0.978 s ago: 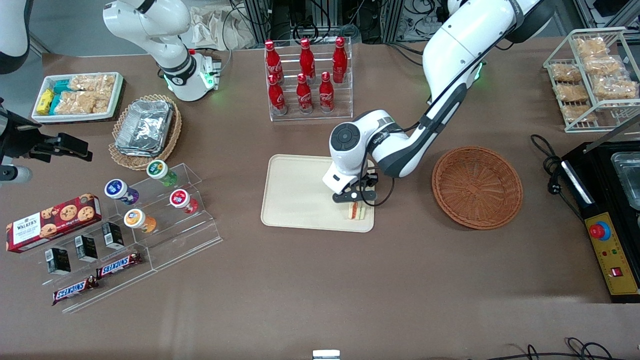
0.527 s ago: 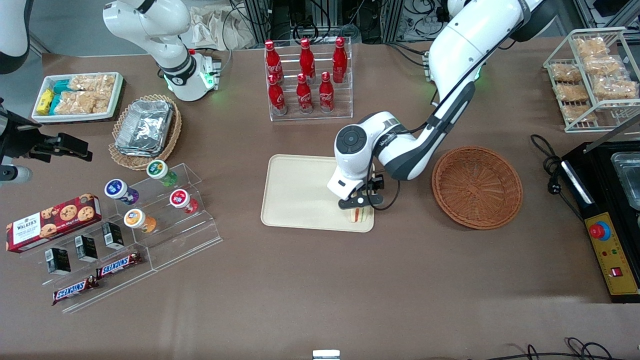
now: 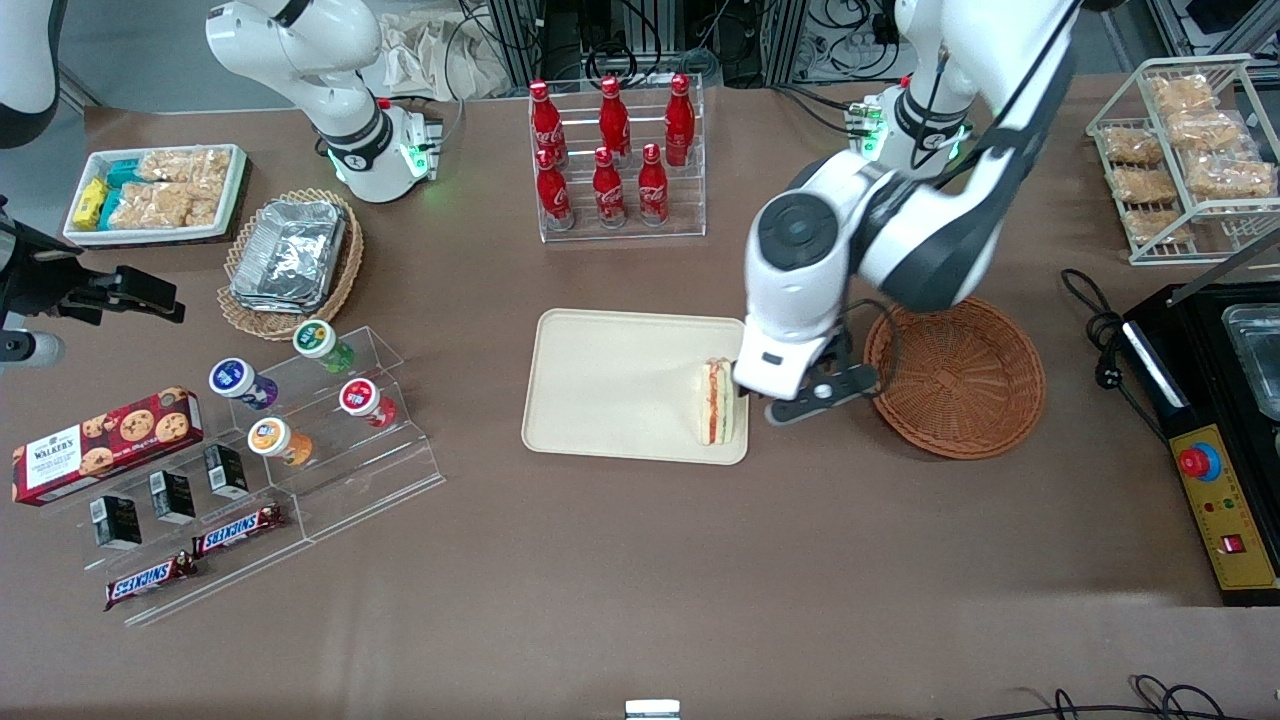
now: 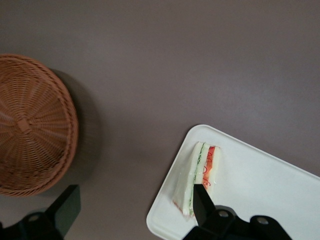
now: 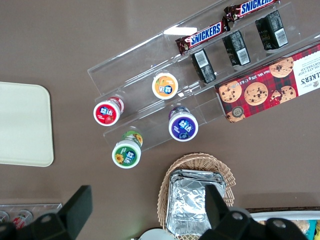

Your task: Place sandwich from basket to tray

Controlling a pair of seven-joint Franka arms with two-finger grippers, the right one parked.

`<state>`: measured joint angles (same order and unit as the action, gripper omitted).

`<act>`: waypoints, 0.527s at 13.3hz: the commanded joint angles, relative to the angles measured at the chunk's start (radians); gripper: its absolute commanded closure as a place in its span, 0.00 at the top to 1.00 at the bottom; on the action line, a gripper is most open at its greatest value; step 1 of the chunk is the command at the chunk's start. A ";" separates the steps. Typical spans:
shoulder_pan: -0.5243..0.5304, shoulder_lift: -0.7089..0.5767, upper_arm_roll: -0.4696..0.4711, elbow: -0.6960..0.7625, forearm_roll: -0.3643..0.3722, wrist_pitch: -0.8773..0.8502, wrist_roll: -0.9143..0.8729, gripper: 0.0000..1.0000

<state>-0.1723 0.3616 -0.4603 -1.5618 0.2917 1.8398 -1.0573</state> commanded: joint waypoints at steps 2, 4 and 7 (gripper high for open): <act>-0.006 -0.203 0.182 -0.032 -0.170 -0.138 0.300 1.00; -0.045 -0.274 0.326 -0.046 -0.227 -0.223 0.542 1.00; -0.056 -0.349 0.487 -0.113 -0.241 -0.226 0.818 1.00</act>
<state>-0.2043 0.0695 -0.0593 -1.6018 0.0762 1.6056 -0.3953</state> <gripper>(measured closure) 0.000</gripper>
